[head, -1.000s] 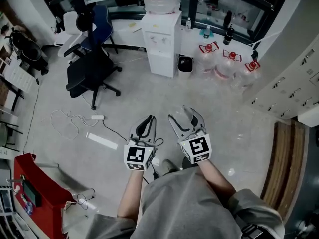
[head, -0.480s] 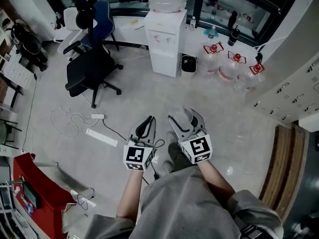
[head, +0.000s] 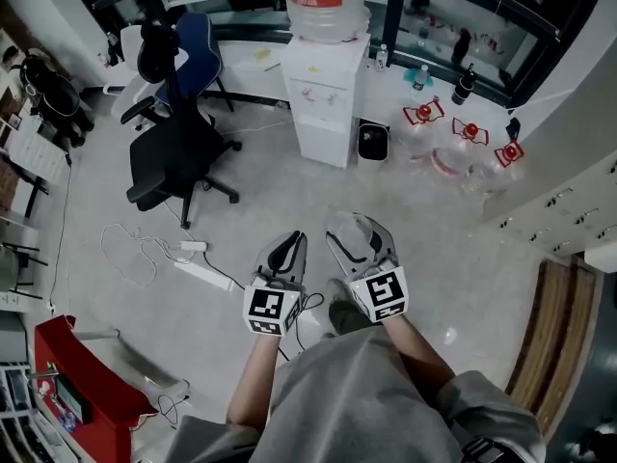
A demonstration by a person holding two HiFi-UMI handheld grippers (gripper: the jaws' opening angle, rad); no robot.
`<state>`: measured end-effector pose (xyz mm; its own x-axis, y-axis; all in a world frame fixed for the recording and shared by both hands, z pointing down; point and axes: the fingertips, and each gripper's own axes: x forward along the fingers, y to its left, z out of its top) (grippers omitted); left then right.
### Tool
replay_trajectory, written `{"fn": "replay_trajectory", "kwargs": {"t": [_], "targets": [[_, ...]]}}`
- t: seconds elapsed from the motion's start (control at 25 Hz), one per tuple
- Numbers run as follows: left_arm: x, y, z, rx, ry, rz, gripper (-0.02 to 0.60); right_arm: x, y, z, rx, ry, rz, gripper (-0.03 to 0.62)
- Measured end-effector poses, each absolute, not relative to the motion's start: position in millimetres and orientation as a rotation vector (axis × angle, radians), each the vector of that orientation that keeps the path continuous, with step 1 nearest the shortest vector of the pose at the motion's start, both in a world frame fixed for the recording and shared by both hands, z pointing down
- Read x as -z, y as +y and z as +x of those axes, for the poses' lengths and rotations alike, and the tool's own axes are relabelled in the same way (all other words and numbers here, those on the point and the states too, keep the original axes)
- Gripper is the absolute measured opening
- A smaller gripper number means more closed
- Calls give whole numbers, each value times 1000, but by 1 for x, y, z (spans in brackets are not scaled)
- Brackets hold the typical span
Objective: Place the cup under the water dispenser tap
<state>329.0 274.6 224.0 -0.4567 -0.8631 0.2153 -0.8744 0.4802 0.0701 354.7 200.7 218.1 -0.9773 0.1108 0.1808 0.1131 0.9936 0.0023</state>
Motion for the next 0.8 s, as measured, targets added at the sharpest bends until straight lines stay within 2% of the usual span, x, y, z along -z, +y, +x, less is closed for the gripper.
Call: {"fn": "replay_trajectory", "kwargs": {"t": [0.8], "targets": [[-230, 212, 241, -150, -2514, 1428, 31, -245, 144, 273, -125, -2927, -249, 247]]}}
